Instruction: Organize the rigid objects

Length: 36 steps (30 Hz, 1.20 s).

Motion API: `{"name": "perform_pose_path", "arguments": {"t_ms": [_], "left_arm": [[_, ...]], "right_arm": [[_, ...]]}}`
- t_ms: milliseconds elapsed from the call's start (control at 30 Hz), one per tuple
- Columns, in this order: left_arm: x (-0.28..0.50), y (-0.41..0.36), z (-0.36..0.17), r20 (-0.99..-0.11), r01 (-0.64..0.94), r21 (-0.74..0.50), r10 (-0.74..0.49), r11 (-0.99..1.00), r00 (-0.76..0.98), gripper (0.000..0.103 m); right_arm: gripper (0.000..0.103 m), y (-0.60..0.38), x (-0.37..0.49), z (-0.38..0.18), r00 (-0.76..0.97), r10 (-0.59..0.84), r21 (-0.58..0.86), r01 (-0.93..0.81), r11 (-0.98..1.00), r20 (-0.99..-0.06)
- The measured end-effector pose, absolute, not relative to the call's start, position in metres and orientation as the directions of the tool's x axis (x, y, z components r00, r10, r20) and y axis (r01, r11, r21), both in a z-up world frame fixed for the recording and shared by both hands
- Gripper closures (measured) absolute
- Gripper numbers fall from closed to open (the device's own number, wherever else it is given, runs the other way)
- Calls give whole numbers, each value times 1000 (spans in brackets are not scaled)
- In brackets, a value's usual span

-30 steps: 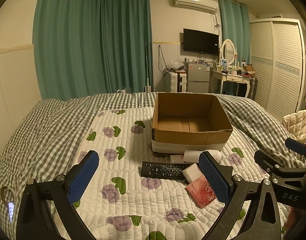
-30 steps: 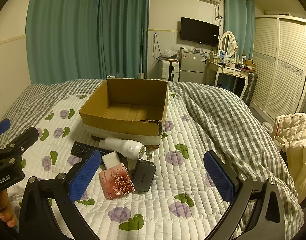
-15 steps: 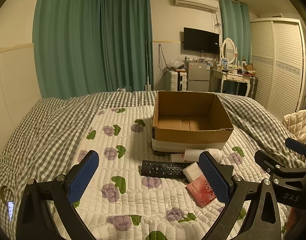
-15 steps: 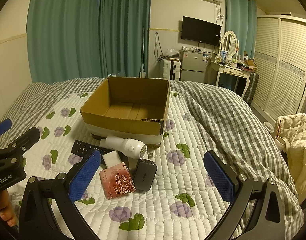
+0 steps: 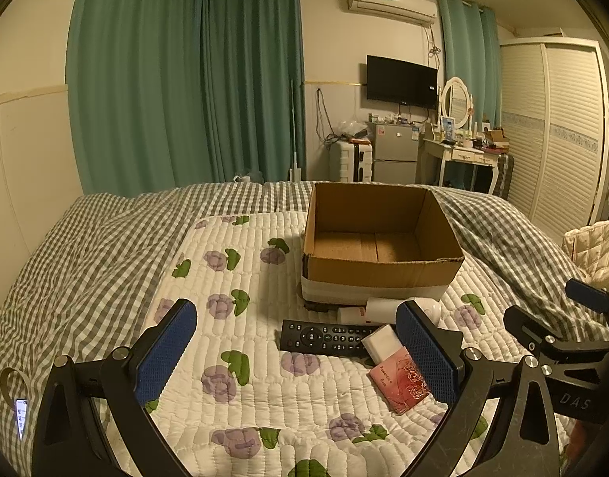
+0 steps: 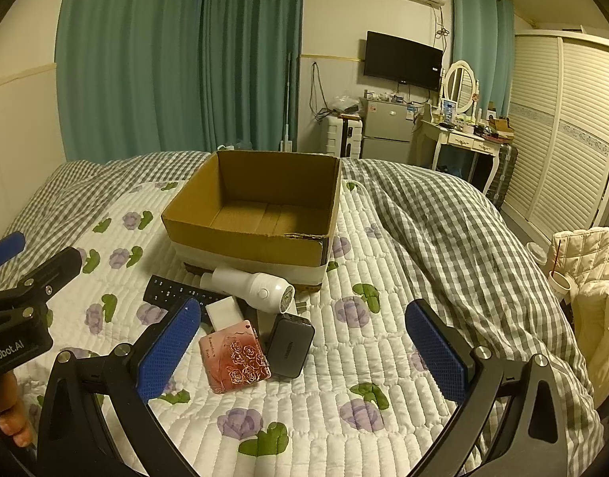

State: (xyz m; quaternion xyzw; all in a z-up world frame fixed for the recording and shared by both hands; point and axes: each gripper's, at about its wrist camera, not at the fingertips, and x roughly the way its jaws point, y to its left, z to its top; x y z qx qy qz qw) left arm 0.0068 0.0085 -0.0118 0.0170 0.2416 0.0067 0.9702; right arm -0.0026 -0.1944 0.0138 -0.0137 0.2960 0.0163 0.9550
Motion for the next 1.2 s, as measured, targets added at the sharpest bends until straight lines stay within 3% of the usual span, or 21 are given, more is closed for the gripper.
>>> {"name": "perform_pose_path", "arguments": {"t_ms": [367, 633, 900, 1200], "left_arm": [[5, -10, -11, -486, 12, 64, 21, 998, 874, 1], [26, -48, -56, -616, 43, 51, -3, 998, 788, 1], [65, -90, -105, -760, 131, 134, 17, 982, 650, 1], [108, -100, -153, -871, 203, -13, -110, 979, 478, 1]], "right_arm": [[0, -213, 1, 25, 807, 33, 2, -39, 999, -589], [0, -244, 18, 4, 758, -32, -36, 11, 999, -652], [0, -269, 45, -26, 703, -43, 26, 86, 996, -710], [0, -266, 63, -51, 656, -38, 25, 86, 996, -754]]}}
